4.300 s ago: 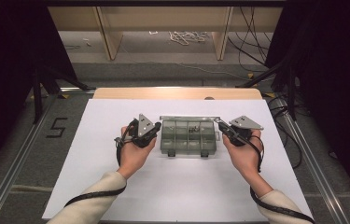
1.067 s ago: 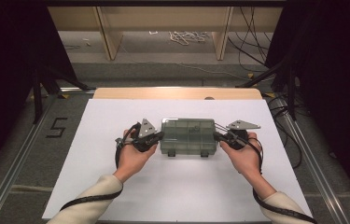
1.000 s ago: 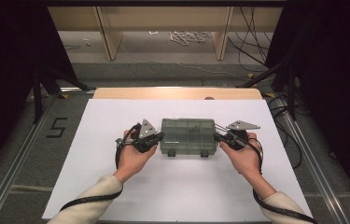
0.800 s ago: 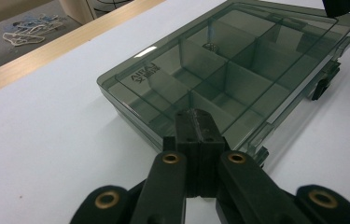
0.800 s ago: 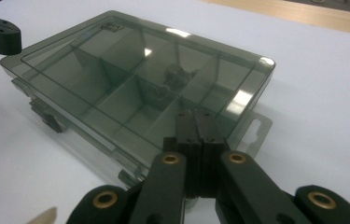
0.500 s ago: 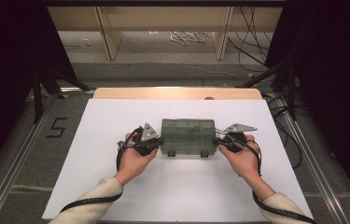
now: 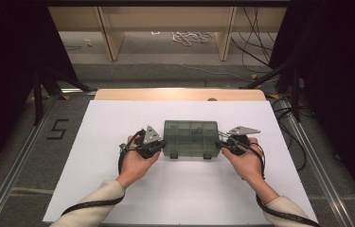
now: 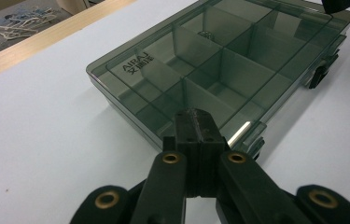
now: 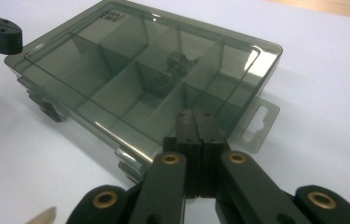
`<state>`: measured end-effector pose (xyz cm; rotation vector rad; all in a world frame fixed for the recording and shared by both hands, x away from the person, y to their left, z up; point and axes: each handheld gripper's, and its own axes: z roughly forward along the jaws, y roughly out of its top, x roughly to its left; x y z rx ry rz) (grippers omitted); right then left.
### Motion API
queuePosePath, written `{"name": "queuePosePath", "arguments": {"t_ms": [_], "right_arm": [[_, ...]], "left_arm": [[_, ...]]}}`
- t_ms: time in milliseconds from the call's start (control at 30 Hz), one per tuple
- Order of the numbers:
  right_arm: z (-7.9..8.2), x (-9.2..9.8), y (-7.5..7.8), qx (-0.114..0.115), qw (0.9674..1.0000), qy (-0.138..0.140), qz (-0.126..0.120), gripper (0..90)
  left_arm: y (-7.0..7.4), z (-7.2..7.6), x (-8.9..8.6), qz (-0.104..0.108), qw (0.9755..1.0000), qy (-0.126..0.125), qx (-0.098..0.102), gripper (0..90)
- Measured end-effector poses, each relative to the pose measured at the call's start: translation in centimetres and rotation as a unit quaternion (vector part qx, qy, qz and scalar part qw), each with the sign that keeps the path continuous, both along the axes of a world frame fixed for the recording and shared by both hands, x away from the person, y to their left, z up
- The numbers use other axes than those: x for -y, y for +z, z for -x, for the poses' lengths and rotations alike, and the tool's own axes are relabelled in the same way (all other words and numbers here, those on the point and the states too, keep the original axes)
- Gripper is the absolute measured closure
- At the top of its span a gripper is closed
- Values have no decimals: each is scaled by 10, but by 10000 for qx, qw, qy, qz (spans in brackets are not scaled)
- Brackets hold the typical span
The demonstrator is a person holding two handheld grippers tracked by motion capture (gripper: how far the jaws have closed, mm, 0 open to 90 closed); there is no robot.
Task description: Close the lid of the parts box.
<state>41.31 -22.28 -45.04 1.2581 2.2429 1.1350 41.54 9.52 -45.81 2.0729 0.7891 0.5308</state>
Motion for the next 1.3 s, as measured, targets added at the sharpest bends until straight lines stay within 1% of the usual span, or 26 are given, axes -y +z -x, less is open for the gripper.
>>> {"name": "queuePosePath", "arguments": {"t_ms": [33,67,100,133,167,300,333,367,400,533,567,600,667,700,767,800,867,900,1000,1100,1133,1167,1200,1233,1267,1300], "right_arm": [[-1,-1,-2,87,9999,31,-65,900],[-1,0,-3,118,9999,47,-49,900],[0,-1,-3,23,10000,-22,-82,900],[-1,-1,-3,94,9999,50,-49,900],[1,-1,-2,-3,10000,2,-62,900],[1,-1,-3,7,10000,9,-34,900],[0,-1,-3,-7,10000,14,-42,900],[0,-1,-3,-12,10000,23,-49,900],[0,-1,-3,-12,10000,27,-46,900],[0,0,-3,-35,10000,17,-73,900],[0,-1,-4,2,10000,3,-86,900],[0,-1,-4,2,10000,3,-86,900],[1,0,-3,-20,10000,9,-14,900],[1,-1,-4,1,10000,-3,-91,900],[1,0,-5,-21,9999,13,-112,900],[2,0,-5,36,9999,16,-105,900],[2,0,-6,111,9999,32,-117,900],[3,0,-5,55,9999,-30,-98,900],[3,1,-7,83,9998,27,-169,900],[4,1,-6,66,9999,8,-148,900],[4,1,-6,56,9999,-3,-155,900],[4,1,-7,76,9998,8,-184,900],[4,2,-6,74,9998,9,-179,900],[4,2,-6,48,9998,15,-211,899],[5,2,-6,102,9999,-47,-120,898],[5,2,-6,94,9998,-42,-180,898]], "left_arm": [[0,0,0,-5,10000,3,-9,899],[0,0,0,-35,9999,-39,-92,899],[0,0,-1,-68,9999,-47,-91,899],[1,0,-1,-116,9999,-83,-42,899],[0,0,-1,-102,9999,-64,-57,899],[-1,0,0,-111,9999,-40,-13,899],[-1,1,1,-27,10000,6,-63,899],[-2,1,2,-31,10000,6,-59,899],[-3,1,2,36,10000,17,-34,899],[-4,2,3,73,10000,6,-34,899],[-4,2,3,75,10000,0,-52,899],[-4,2,2,12,10000,-22,-78,899],[-4,2,3,-27,10000,-31,4,899],[-5,3,4,48,10000,5,31,899],[-5,4,5,48,10000,-11,52,899],[-5,5,5,85,10000,-29,-13,899],[-6,5,5,93,9999,-39,-14,899],[-6,4,4,142,9999,-41,-41,899],[-6,4,4,138,9999,-37,-15,899],[-6,4,3,150,9999,-48,-31,899],[-7,5,5,295,9995,54,-46,899],[-5,4,3,195,9998,9,-48,899],[-4,3,2,205,9998,23,4,899],[-4,3,1,268,9996,-10,-16,899],[-3,3,1,283,9996,27,27,899],[-2,4,0,261,9996,22,37,899]]}}
